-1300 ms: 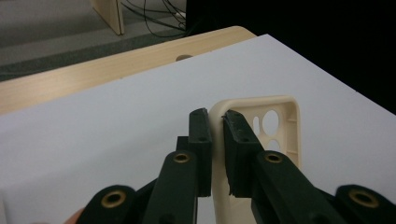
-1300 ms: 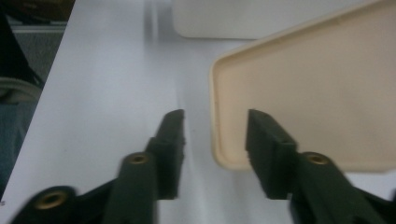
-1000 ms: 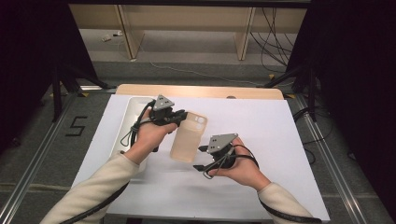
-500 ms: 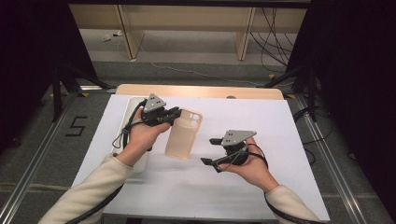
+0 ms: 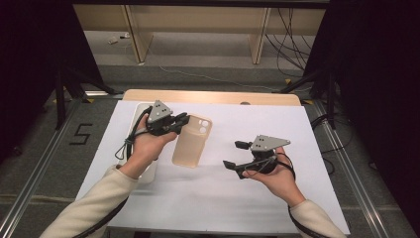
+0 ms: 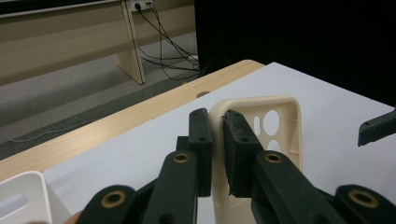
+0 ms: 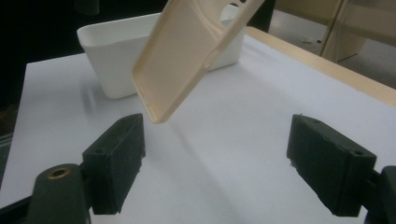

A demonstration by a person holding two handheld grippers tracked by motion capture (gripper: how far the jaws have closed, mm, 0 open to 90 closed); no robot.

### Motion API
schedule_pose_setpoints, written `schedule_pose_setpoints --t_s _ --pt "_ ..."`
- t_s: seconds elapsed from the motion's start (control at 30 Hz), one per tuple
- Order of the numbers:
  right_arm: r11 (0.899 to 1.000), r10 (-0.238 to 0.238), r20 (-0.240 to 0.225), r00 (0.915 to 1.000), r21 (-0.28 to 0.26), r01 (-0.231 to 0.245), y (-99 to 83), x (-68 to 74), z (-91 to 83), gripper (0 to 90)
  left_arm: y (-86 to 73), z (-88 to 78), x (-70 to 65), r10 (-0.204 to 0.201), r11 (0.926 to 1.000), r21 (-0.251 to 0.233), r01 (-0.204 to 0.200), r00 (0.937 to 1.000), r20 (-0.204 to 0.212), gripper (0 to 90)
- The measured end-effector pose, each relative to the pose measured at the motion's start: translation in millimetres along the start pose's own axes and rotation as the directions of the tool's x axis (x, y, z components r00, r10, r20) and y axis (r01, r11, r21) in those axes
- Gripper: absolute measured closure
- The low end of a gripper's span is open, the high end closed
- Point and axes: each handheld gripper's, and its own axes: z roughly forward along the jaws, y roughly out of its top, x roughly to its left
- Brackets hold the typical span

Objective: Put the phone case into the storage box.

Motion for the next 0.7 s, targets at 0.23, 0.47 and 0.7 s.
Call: schedule_pose_setpoints --t_s 0.23,0.47,0.7 --pt "0.999 0.017 0.048 0.9987 -0.045 -0.015 -5.2 -2.7 -13.1 20.7 -0.1 -2.2 1.5 0.015 0.9997 -0.017 -0.015 0.9998 0.01 82.3" --pt "0.996 0.041 0.088 0.9953 -0.078 -0.034 -8.2 -4.9 -25.5 20.6 -0.4 -5.4 4.9 0.013 0.9995 -0.03 -0.012 0.9999 0.009 82.2" --pt "0.995 0.048 0.096 0.9943 -0.089 -0.039 -10.5 -3.6 -31.4 19.7 -0.3 -10.4 9.4 0.013 0.999 -0.043 -0.012 0.9999 0.004 82.3"
